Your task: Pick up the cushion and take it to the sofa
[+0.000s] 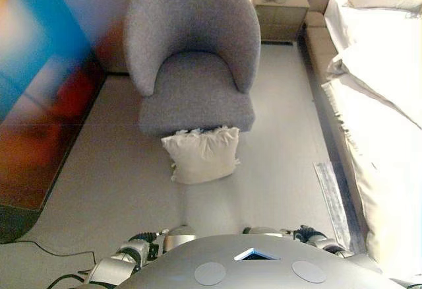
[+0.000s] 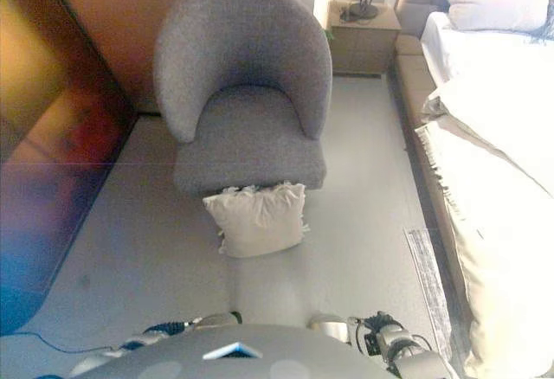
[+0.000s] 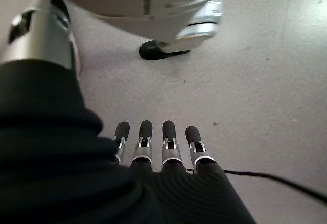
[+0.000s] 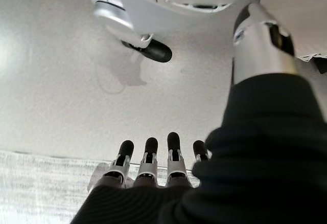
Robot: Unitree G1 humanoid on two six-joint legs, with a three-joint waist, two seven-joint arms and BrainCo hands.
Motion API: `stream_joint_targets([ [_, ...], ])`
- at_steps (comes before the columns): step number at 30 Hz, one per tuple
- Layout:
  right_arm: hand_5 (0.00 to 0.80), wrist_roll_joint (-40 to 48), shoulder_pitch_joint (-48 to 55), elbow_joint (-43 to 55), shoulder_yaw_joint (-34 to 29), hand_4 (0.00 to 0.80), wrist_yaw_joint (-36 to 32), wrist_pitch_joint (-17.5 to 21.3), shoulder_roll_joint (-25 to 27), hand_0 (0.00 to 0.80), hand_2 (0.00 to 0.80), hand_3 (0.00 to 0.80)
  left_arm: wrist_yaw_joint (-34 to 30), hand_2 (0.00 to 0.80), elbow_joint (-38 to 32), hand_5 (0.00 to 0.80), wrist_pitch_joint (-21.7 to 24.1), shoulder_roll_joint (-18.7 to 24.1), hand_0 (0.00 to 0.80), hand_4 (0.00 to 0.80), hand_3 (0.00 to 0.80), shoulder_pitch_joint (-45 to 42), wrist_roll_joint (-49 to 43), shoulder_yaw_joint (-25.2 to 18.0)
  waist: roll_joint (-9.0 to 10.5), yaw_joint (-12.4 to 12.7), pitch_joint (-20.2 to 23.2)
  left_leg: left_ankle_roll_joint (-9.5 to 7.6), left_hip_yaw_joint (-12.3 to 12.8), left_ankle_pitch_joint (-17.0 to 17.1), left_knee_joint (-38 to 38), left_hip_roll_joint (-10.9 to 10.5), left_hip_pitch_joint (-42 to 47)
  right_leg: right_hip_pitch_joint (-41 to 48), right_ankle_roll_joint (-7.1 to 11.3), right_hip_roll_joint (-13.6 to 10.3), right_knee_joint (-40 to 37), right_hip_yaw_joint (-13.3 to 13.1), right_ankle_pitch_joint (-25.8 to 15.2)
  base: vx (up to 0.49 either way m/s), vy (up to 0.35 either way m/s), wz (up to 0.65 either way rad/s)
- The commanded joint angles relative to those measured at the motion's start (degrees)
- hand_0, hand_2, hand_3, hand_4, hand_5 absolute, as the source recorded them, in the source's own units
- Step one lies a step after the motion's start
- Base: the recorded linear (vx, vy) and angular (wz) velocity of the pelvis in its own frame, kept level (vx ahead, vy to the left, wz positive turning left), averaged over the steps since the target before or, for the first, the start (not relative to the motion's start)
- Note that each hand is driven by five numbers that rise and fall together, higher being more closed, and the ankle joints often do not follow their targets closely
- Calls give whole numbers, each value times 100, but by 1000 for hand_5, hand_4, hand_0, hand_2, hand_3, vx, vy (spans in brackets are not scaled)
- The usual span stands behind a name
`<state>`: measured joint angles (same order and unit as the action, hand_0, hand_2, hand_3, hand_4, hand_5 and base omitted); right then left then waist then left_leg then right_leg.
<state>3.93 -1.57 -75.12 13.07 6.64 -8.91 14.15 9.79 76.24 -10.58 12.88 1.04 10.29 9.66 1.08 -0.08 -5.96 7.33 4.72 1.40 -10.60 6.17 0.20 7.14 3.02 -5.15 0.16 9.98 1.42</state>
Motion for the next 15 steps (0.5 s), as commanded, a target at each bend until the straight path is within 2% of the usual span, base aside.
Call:
stream_joint_targets([
  [1,0,37,-347,-73,128,0,-13,-162,123,0,0,0,-64,0,34,0,121,-52,0,0,0,138,131,-34,398,234,-387,-487,496,-211,-1251,-48,-578,153,-201,30,-36,-60,-57,35,-12,2],
  [3,0,-6,-365,-80,99,0,-46,-169,150,0,0,0,-65,0,10,0,126,-68,0,0,0,119,114,-50,322,301,-432,-469,503,-128,-1007,-139,-679,250,-177,94,-42,-112,17,142,50,-6],
  [6,0,-215,-351,-146,44,0,-101,-135,191,0,0,0,-120,0,-13,0,130,-77,0,0,0,32,127,-53,102,425,-422,-382,646,233,-96,-227,-809,561,-116,269,-174,-256,226,300,100,-14],
  [8,0,-190,-314,-157,46,0,-62,-137,205,0,0,0,-138,0,14,0,115,-89,0,0,0,-8,172,-36,-32,547,-386,-251,702,731,613,-193,-942,874,-93,362,-330,-309,337,375,118,3],
  [11,0,-237,-279,-182,79,0,-39,-145,221,0,0,0,-187,0,65,0,81,-103,0,0,0,-87,329,-75,-127,720,-383,-76,583,1321,1114,-88,-1144,1247,-134,413,-416,-474,541,426,164,-23],
  [15,0,-294,-282,-260,133,0,4,-240,233,0,0,0,-229,0,137,0,93,-133,0,0,0,-196,549,-193,-198,900,-351,22,362,1510,1300,103,-1279,1574,-127,300,-320,-640,891,464,213,5],
])
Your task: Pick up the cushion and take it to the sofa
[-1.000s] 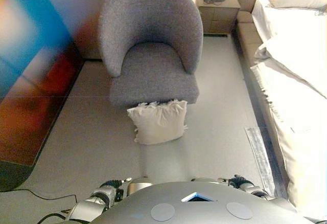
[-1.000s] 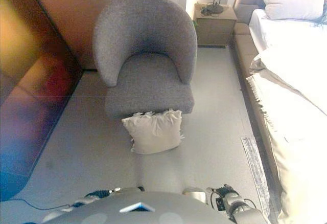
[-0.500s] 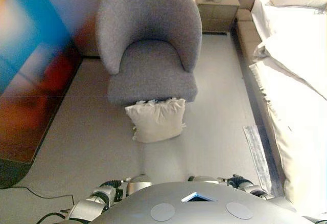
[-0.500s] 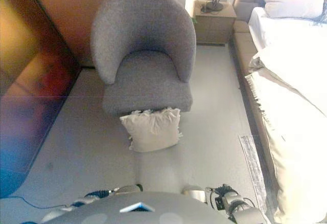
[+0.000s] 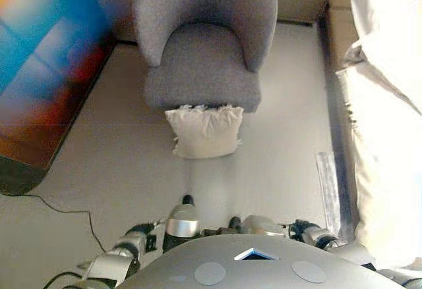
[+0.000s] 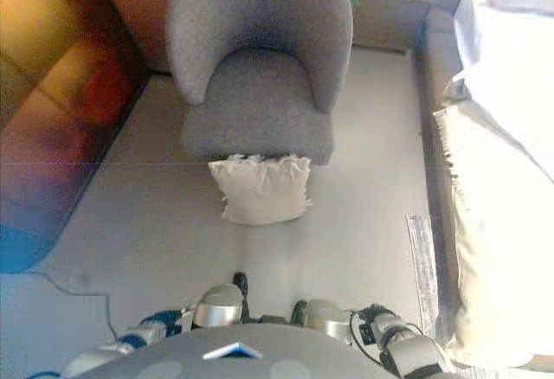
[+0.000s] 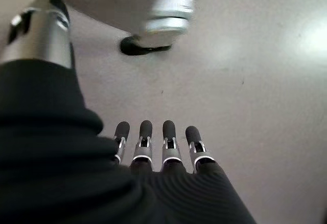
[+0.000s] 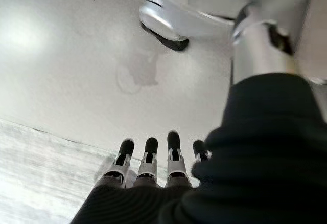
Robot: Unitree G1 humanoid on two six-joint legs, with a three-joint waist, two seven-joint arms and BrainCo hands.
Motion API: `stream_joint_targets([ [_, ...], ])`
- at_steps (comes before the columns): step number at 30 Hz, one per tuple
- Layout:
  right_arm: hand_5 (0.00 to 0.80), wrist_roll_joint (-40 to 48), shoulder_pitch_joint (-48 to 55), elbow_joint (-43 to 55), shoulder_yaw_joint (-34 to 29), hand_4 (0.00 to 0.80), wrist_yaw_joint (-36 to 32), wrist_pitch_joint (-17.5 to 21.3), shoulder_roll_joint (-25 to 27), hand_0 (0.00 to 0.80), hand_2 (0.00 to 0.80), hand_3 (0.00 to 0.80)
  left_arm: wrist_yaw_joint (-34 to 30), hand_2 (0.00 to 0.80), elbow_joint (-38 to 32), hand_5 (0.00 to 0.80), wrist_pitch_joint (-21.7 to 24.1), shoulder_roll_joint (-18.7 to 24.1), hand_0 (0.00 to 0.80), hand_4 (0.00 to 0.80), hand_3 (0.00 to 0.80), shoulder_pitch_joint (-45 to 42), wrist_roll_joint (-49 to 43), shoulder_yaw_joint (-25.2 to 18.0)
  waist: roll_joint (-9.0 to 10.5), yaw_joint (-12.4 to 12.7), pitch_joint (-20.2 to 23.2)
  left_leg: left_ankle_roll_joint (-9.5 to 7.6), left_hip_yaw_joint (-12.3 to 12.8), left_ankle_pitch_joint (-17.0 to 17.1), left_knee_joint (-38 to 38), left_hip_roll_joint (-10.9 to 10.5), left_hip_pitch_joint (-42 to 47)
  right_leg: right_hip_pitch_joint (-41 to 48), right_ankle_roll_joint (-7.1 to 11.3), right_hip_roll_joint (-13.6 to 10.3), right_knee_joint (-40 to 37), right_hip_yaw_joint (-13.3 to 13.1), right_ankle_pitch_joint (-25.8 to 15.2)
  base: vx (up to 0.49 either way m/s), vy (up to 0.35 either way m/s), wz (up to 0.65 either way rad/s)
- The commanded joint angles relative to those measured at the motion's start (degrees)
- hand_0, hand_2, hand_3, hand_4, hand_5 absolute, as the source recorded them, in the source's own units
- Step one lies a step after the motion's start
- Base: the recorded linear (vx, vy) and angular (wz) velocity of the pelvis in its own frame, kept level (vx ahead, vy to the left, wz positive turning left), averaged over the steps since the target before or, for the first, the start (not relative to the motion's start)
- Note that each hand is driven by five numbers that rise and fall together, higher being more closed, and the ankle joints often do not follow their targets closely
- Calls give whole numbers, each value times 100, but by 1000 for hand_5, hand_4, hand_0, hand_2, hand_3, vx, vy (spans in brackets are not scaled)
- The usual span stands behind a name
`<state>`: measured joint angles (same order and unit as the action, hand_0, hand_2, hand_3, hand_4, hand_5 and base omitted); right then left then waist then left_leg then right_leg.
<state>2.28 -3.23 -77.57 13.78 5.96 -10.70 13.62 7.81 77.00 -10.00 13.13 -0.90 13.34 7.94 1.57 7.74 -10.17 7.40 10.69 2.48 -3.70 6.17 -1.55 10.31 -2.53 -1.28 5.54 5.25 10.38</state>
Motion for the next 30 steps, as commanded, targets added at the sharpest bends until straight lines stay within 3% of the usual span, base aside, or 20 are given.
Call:
stream_joint_targets([
  [1,0,-192,-118,-53,28,0,103,-104,273,0,0,0,-44,0,83,0,19,-171,0,0,0,-41,233,-92,-245,145,103,-19,-179,1280,580,166,-1068,1354,476,-194,-807,-169,96,482,241,13],
  [4,0,-320,-61,-135,-71,0,119,-72,199,0,0,0,8,0,115,0,-8,-155,0,0,0,-37,52,-134,-145,151,272,-290,55,755,330,129,-1039,1501,662,-480,-511,-164,333,485,251,-9],
  [6,0,-324,28,-111,-143,0,139,-10,125,0,0,0,-11,0,87,0,-79,-93,0,0,0,6,-95,-89,-23,215,419,-532,163,489,-32,-38,-1174,1645,769,-634,-260,-100,326,423,210,-17],
  [7,0,-318,45,-90,-179,0,128,19,96,0,0,0,-14,0,79,0,-95,-64,0,0,0,19,-125,-75,52,239,485,-649,179,388,-144,-133,-1216,1638,876,-732,-24,-81,116,317,200,-25],
  [8,0,-323,31,-27,-192,0,108,51,29,0,0,0,-50,0,67,0,-107,5,0,0,0,42,-98,-30,182,197,578,-829,151,288,-130,-330,-1117,1440,1121,-927,557,-48,-459,286,206,-40],
  [9,0,-308,19,9,-189,0,139,53,-2,0,0,0,-104,0,54,0,-117,35,0,0,0,77,-109,-2,171,181,626,-893,126,241,-102,-356,-1049,1264,1179,-956,840,-100,-741,295,229,-46],
  [11,0,-124,30,108,-194,0,304,87,-48,0,0,0,-206,0,45,0,-154,109,0,0,0,209,-183,132,110,78,674,-1018,-74,127,22,-512,-789,724,1234,-955,1850,-184,-1324,302,217,-13],
  [14,0,267,34,187,-232,0,415,81,-34,0,0,0,-228,0,41,0,-211,204,0,0,0,345,-146,247,-28,-99,642,-1112,-245,-41,149,-580,-411,-19,1162,-918,2728,-154,-1506,261,138,35],
  [16,0,357,34,181,-250,0,417,90,-24,0,0,0,-225,0,7,0,-252,223,0,0,0,398,-100,264,-41,-175,613,-1136,-251,-92,187,-601,-274,-264,1115,-936,2795,-104,-1459,154,24,24],
  [18,0,370,22,177,-251,0,403,160,13,0,0,0,-192,0,-28,0,-336,235,0,0,0,538,102,314,-90,-307,544,-1115,-297,-168,259,-584,-47,-567,1017,-865,2303,132,-1099,169,-46,10],
  [22,0,82,-75,279,-163,0,389,174,42,0,0,0,-47,0,-63,0,-469,237,0,0,0,666,248,287,-101,-474,381,-934,-388,-273,444,-513,416,-972,1011,-1134,1337,502,-1095,139,-108,8],
  [26,0,218,-154,360,-73,0,386,77,66,0,0,0,-77,0,-43,0,-373,248,0,0,0,656,213,257,47,-546,269,-754,-427,-417,462,-441,552,-1093,1138,-1391,262,456,-1509,121,-158,2],
  [28,0,238,-155,325,-86,0,384,83,61,0,0,0,-91,0,-32,0,-307,255,0,0,0,615,224,256,93,-573,249,-708,-450,-485,460,-389,601,-1145,1198,-1435,82,370,-1637,94,-124,27],
  [30,0,106,-162,283,-87,0,346,133,62,0,0,0,-66,0,-5,0,-163,267,0,0,0,591,212,228,103,-583,208,-684,-474,-546,388,-286,591,-1183,1213,-1388,133,300,-1502,69,-96,18],
])
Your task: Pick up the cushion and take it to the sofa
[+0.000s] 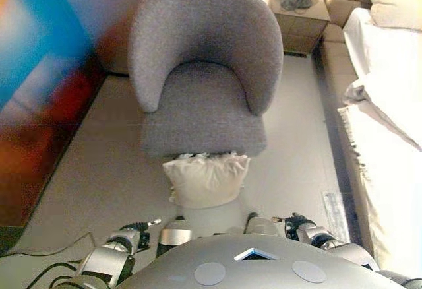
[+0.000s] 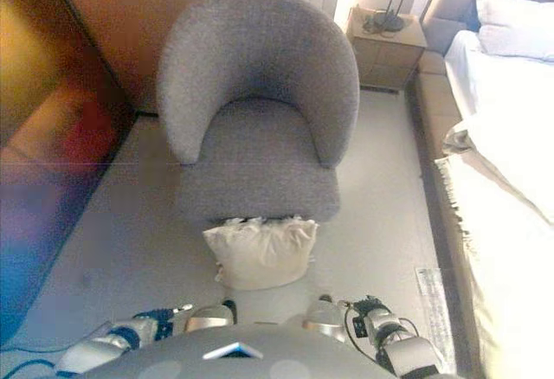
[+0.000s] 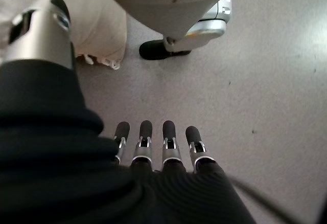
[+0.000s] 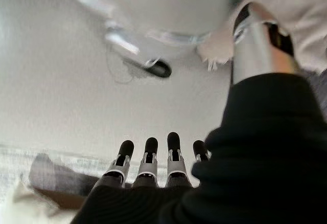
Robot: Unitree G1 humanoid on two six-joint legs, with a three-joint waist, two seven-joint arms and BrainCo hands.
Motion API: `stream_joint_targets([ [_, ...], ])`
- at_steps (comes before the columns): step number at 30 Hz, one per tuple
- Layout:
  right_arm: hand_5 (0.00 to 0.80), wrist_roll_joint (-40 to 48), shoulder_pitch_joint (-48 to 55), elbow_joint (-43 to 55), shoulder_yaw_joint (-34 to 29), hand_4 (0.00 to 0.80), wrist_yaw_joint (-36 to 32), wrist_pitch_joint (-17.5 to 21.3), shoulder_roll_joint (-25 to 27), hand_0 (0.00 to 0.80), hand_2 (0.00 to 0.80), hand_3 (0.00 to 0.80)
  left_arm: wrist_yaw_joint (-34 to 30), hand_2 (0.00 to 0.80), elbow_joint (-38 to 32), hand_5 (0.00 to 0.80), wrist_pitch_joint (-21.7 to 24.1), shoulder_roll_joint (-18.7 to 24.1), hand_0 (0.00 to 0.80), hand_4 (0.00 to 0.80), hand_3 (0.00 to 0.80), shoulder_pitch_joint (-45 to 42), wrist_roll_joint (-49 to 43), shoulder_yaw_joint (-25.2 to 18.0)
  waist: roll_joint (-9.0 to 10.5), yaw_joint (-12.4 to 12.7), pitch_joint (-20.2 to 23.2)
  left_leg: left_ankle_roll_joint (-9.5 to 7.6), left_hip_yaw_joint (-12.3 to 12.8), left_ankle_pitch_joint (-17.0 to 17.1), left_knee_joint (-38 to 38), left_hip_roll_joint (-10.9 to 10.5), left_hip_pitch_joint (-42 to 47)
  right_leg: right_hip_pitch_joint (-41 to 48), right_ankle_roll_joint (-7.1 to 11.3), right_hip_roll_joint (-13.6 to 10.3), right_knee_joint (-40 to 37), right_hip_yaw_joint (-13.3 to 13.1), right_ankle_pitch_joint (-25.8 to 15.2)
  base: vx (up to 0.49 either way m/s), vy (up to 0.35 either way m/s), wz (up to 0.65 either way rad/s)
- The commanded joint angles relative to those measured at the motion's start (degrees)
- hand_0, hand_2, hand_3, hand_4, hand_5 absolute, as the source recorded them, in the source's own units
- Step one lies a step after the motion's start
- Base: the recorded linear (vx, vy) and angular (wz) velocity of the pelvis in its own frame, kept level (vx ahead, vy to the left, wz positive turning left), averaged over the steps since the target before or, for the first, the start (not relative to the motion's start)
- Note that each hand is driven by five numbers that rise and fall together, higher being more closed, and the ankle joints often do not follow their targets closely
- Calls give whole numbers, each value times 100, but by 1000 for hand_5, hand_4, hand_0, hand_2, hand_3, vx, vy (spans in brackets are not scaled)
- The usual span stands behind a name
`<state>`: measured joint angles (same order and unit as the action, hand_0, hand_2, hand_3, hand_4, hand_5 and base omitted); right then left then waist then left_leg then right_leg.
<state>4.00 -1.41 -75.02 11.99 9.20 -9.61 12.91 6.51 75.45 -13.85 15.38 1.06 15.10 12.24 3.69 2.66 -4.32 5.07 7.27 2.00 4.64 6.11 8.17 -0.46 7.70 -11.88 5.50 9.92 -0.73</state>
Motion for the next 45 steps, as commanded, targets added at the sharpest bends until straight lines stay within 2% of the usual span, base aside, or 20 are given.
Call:
stream_joint_targets([
  [1,0,-128,-321,23,100,0,26,52,131,0,0,0,75,0,165,0,282,46,0,0,0,401,3,-216,-106,-44,-394,-450,-145,-521,-558,-252,-449,-36,198,-321,113,-122,-234,74,-80,-1],
  [4,0,-353,-300,12,122,0,-44,57,151,0,0,0,441,0,149,0,473,-14,0,0,0,364,120,-267,-32,19,-419,-424,-290,-540,-810,-233,-613,152,209,-228,-37,-150,-104,108,-106,11],
  [7,0,-454,-360,68,279,0,-101,90,174,0,0,0,442,0,60,0,760,40,0,0,0,336,-43,-354,19,121,-468,-339,-356,-587,-898,-117,-622,253,180,-208,-119,-47,-33,85,-102,21],
  [10,0,-150,-583,194,485,0,17,161,178,0,0,0,589,0,-54,0,939,69,0,0,0,510,31,-189,67,251,-581,-187,-519,-560,-1128,16,-1015,121,101,-137,-119,3,49,-85,-142,17],
  [14,0,126,-1049,449,739,0,361,489,260,0,0,0,612,0,-215,0,1258,72,0,0,0,894,411,-9,-28,363,-959,2,-653,-295,-1144,165,-1587,-289,14,-62,-24,183,81,-264,-66,25],
  [17,0,436,-1415,599,763,0,878,760,354,0,0,0,741,0,-381,0,1547,7,0,0,0,1227,677,108,-163,378,-1223,103,-563,1,-884,240,-1957,-503,-21,1,-183,288,67,-276,50,17],
  [19,0,674,-1612,674,699,0,1065,917,399,0,0,0,844,0,-514,0,1658,-32,0,0,0,1491,654,174,-218,311,-1409,153,-359,84,-949,257,-2257,-692,-40,-52,-207,402,36,-195,52,41],
  [21,0,797,-1848,738,676,0,1155,1030,424,0,0,0,896,0,-653,0,1783,-20,0,0,0,1726,633,299,-227,255,-1594,130,-265,77,-1134,165,-2608,-1063,-32,-169,-74,433,-23,-124,41,58],
  [23,0,867,-2112,827,694,0,1337,1097,465,0,0,0,911,0,-847,0,2106,29,0,0,0,1896,575,399,-247,224,-1843,52,-277,3,-1474,-3,-3048,-1582,13,-317,223,346,-90,-123,58,20],
  [24,0,1011,-2143,861,675,0,1420,1174,584,0,0,0,610,0,-875,0,2581,205,0,0,0,1762,501,315,-304,243,-1932,29,-266,-4,-1547,-61,-3198,-1733,25,-382,287,362,-113,-146,64,10],
  [27,0,1132,-2234,894,520,0,1675,1380,602,0,0,0,989,0,-886,0,3052,213,0,0,0,1813,474,493,-344,136,-2255,-85,-204,-178,-1986,-178,-3629,-2306,112,-570,672,219,-169,-94,60,24],
  [31,0,1264,-2403,1095,386,0,2029,1360,621,0,0,0,1649,0,-1335,0,3193,99,0,0,0,2037,478,654,-499,-50,-2548,-148,-163,-257,-2150,-290,-4021,-2862,144,-624,851,5,-258,-67,85,12],
  [32,0,1158,-2419,1204,362,0,2224,1171,660,0,0,0,1782,0,-1494,0,3210,99,0,0,0,2078,426,699,-552,-100,-2548,-156,-150,-262,-2190,-320,-4191,-3072,143,-643,880,-40,-300,-70,121,-8],
  [34,0,1050,-2310,1200,372,0,2330,1515,686,0,0,0,1971,0,-1507,0,3505,23,0,0,0,2077,383,687,-676,-209,-2548,-171,-124,-221,-2243,-400,-4495,-3425,143,-604,932,-163,-362,-70,165,-11],
  [40,0,856,-2037,1911,444,0,2814,1765,959,0,0,0,2625,0,-2283,0,3657,22,0,0,0,2084,446,829,-859,-431,-2548,-227,-88,-279,-2605,-402,-5376,-4515,109,-546,1323,-452,-310,-17,65,-18],
  [41,0,774,-2008,2034,380,0,2908,1837,1055,0,0,0,2681,0,-2333,0,3775,32,0,0,0,2122,468,846,-905,-466,-2548,-228,-89,-264,-2679,-397,-5580,-4773,100,-498,1419,-527,-314,-42,29,-17],
  [42,0,982,-2033,2121,399,0,3125,1654,1098,0,0,0,2771,0,-2416,0,3822,27,0,0,0,2148,489,892,-928,-495,-2548,-242,-78,-253,-2721,-394,-5716,-4925,94,-487,1444,-563,-324,-51,50,-14],
  [43,0,644,-1978,2103,324,0,3162,1983,1136,0,0,0,2807,0,-2410,0,3964,17,0,0,0,2158,500,870,-950,-516,-2548,-243,-90,-255,-2806,-390,-5879,-5120,87,-447,1550,-623,-323,-40,45,-12],
  [44,0,716,-1950,2205,333,0,3244,1799,1199,0,0,0,2920,0,-2401,0,4156,2,0,0,0,2182,517,859,-970,-558,-2548,-252,-85,-251,-2882,-385,-6058,-5315,80,-392,1642,-701,-314,-48,59,-13],
  [45,0,734,-1907,2263,294,0,3219,1914,1261,0,0,0,2959,0,-2443,0,4276,21,0,0,0,2198,545,845,-976,-590,-2548,-259,-75,-250,-2967,-365,-6233,-5506,57,-327,1768,-770,-291,-43,31,-16],
])
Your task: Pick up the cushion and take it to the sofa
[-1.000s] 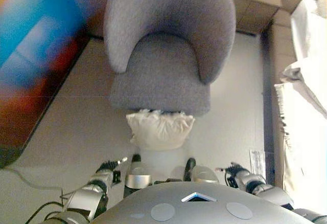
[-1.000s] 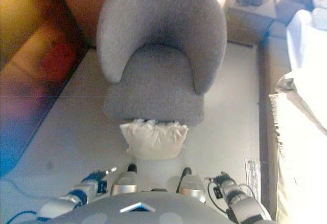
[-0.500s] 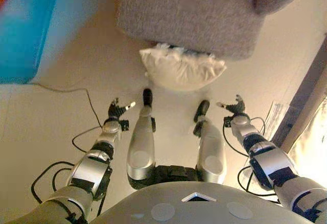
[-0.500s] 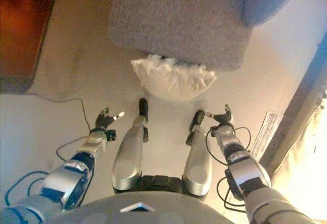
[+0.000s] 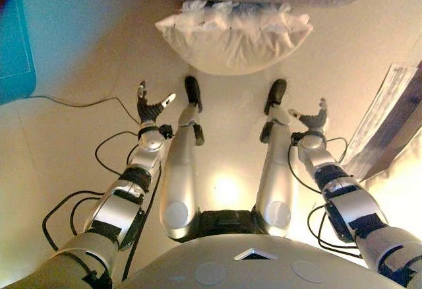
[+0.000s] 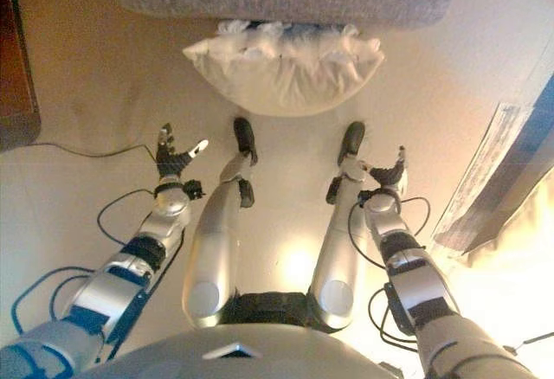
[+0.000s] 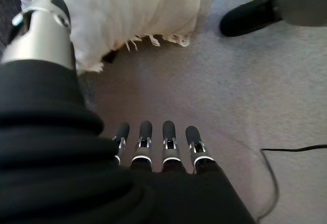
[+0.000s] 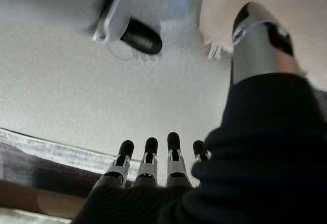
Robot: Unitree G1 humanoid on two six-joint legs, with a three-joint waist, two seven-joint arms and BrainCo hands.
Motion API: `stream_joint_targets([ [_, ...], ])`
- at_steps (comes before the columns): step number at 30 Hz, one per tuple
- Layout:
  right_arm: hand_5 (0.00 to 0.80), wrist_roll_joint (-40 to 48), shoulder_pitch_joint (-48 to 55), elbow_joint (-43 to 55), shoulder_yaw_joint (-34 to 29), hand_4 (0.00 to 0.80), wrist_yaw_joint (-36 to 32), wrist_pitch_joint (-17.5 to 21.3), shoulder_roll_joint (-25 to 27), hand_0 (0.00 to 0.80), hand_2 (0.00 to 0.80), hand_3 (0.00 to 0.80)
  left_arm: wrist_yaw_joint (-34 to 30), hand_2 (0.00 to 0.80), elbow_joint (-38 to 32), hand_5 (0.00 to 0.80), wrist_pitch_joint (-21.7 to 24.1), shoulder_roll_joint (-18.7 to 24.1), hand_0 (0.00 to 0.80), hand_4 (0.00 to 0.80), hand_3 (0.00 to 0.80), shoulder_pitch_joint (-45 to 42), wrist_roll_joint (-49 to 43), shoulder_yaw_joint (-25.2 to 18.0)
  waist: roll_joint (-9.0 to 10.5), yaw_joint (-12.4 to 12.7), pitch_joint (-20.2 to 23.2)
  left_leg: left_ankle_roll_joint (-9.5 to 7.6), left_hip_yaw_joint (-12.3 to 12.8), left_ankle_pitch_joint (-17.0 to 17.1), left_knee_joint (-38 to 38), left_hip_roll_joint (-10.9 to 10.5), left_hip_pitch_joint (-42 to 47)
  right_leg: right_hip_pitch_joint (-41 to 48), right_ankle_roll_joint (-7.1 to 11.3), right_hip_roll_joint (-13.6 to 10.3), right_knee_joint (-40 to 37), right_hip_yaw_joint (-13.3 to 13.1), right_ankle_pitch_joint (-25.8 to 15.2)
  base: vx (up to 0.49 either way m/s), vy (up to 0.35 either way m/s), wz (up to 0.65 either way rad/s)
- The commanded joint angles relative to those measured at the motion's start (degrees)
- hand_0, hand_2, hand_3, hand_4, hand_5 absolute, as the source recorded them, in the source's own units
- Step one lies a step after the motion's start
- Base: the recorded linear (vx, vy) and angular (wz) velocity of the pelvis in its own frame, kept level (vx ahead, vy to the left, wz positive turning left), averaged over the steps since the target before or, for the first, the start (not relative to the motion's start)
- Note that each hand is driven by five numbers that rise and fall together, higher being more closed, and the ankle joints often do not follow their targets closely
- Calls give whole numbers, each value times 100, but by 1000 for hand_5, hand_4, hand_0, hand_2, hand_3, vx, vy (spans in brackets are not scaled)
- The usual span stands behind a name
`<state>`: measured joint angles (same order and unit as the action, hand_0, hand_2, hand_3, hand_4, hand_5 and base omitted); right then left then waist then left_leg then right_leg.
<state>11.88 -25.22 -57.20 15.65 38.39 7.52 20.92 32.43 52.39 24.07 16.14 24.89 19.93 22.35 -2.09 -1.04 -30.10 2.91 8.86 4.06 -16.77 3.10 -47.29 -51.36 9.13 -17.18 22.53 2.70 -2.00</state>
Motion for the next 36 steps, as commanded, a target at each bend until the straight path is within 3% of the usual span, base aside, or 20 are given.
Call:
stream_joint_targets([
  [1,0,-52,513,596,-119,0,297,297,496,0,0,0,403,0,-170,0,546,-46,0,0,0,-150,58,-185,-405,-250,31,-55,-231,-460,-895,-44,-852,-594,-106,235,162,-95,-138,-40,-4,-15],
  [6,0,-99,401,1618,-71,0,612,328,863,0,0,0,510,0,-442,0,500,125,0,0,0,97,180,-235,-410,-356,31,-50,-300,-479,-1369,51,-1764,-1567,-264,423,781,-324,-12,-6,-27,-12],
  [15,0,-61,-555,2169,9,0,106,1109,1576,0,0,0,360,0,-488,0,626,591,0,0,0,807,744,-652,-278,-360,31,71,-397,-533,-1870,236,-2687,-2353,-335,594,1384,-435,152,26,-26,-12],
  [19,0,232,-1097,2139,196,0,-313,1268,1884,0,0,0,354,0,-391,0,631,983,0,0,0,1314,964,-749,-167,-315,31,87,-485,-587,-2135,254,-3072,-2681,-334,617,1703,-438,204,51,-48,-3],
  [22,0,205,-1351,2198,388,0,-531,1333,1984,0,0,0,225,0,-356,0,633,1088,0,0,0,1522,1371,-834,-112,-291,31,120,-598,-906,-2594,268,-3286,-2873,-306,602,2213,-457,493,131,-30,-2],
  [26,0,320,-1874,2217,596,0,-1041,1485,2008,0,0,0,-23,0,-364,0,671,1158,0,0,0,1884,1580,-875,-63,-241,31,141,-679,-1011,-2856,242,-3526,-3039,-280,571,2428,-446,562,15,-9,1],
  [36,0,1210,-3060,2405,1284,0,-2697,1596,1978,0,0,0,-452,0,-579,0,517,1262,0,0,0,2808,1676,-421,-44,-135,31,192,-758,-960,-2817,173,-3849,-3279,-225,489,2405,-438,585,-4,12,6],
])
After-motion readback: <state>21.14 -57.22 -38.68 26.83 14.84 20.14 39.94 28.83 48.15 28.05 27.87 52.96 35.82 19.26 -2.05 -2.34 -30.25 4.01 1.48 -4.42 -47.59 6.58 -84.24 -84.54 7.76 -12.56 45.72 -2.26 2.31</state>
